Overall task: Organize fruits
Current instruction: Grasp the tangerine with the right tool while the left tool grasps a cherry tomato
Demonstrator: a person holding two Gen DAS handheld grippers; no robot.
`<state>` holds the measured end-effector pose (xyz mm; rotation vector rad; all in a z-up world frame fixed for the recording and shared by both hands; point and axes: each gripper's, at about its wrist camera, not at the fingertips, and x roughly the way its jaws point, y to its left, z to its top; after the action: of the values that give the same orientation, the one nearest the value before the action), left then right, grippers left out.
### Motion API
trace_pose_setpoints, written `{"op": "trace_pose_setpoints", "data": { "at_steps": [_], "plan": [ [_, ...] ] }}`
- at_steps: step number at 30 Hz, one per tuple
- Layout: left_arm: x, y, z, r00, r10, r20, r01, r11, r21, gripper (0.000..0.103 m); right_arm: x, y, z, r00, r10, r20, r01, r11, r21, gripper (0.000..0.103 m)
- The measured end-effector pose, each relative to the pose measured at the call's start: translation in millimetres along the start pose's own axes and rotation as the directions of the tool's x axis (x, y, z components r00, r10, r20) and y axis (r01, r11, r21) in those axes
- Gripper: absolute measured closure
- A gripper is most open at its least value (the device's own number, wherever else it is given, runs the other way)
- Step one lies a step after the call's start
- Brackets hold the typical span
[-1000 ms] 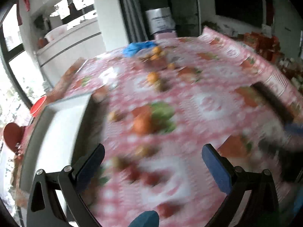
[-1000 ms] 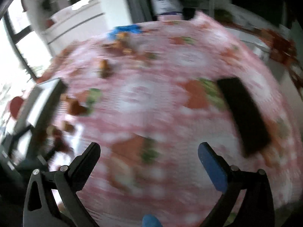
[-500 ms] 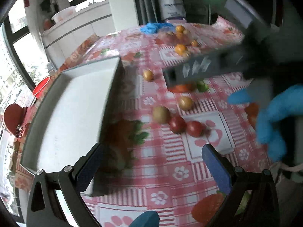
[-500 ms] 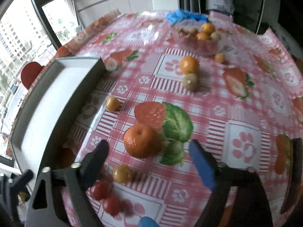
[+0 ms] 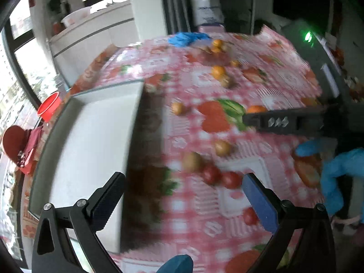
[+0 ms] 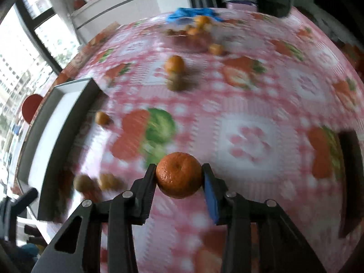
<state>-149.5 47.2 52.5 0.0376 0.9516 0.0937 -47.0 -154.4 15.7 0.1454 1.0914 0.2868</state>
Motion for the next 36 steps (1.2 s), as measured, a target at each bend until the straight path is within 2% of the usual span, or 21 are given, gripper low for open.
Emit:
{"op": "trace_pose_setpoints", "data": {
  "at_steps": [3, 9, 13, 15, 17, 21, 23, 25, 26, 28, 33, 36],
  "plan": [
    [1.0, -28.2, -18.2, 0.999, -0.027, -0.029, 0.028, 0.999, 0.038, 0.000, -12.3, -25.4, -19.5, 1.000, -0.001, 0.006, 0.001, 0.999, 0.042, 0.060],
    [19.6, -57.8, -32.2, 0.998, -0.013, -0.062, 0.016, 0.999, 0.046, 0.000, -31.6, -46.5, -46.4, 0.999, 0.015, 0.034, -0.018, 0.997, 0.079, 0.060],
    [24.0, -53.8, -34.2, 0.997, -0.029, -0.072, 0.028, 0.999, -0.017, 0.000, -39.6, -48.6, -55.9, 0.998, 0.029, 0.054, -0.034, 0.996, 0.084, 0.060],
    [28.2, -44.9, -36.0, 0.993, -0.081, -0.083, 0.074, 0.994, -0.081, 0.000, -42.8, -49.1, -59.0, 0.997, 0.038, 0.062, -0.044, 0.995, 0.087, 0.060],
    [27.6, -48.4, -37.6, 0.995, -0.068, -0.068, 0.064, 0.996, -0.059, 0.000, -45.7, -49.0, -62.5, 0.997, 0.042, 0.066, -0.048, 0.995, 0.084, 0.060],
    [31.0, -48.7, -32.0, 0.990, -0.066, -0.124, 0.055, 0.995, -0.087, 0.000, -53.3, -47.7, -70.3, 0.996, 0.040, 0.075, -0.045, 0.996, 0.079, 0.060],
    [26.8, -51.0, -32.1, 0.990, -0.077, -0.118, 0.068, 0.995, -0.077, 0.012, -57.5, -48.6, -74.0, 0.996, 0.035, 0.081, -0.041, 0.996, 0.078, 0.060],
    [19.0, -55.5, -34.0, 0.992, -0.088, -0.095, 0.084, 0.995, -0.048, 0.045, -60.0, -49.4, -75.5, 0.996, 0.031, 0.083, -0.037, 0.996, 0.080, 0.060],
    [16.4, -58.0, -34.8, 0.991, -0.099, -0.093, 0.096, 0.995, -0.035, 0.051, -61.4, -49.3, -76.0, 0.996, 0.030, 0.084, -0.037, 0.996, 0.081, 0.060],
    [12.5, -58.8, -35.8, 0.990, -0.111, -0.086, 0.109, 0.994, -0.029, 0.081, -63.3, -48.3, -76.5, 0.996, 0.030, 0.085, -0.037, 0.996, 0.079, 0.060],
    [6.6, -40.2, -37.3, 0.978, -0.190, -0.092, 0.182, 0.979, -0.088, 0.081, -65.7, -40.4, -77.6, 0.996, 0.036, 0.081, -0.041, 0.997, 0.065, 0.060],
    [-2.5, -32.2, -36.3, 0.978, -0.199, -0.069, 0.192, 0.977, -0.096, 0.081, -65.1, -30.9, -76.2, 0.996, 0.039, 0.077, -0.043, 0.998, 0.049, 0.060]
  ]
}}
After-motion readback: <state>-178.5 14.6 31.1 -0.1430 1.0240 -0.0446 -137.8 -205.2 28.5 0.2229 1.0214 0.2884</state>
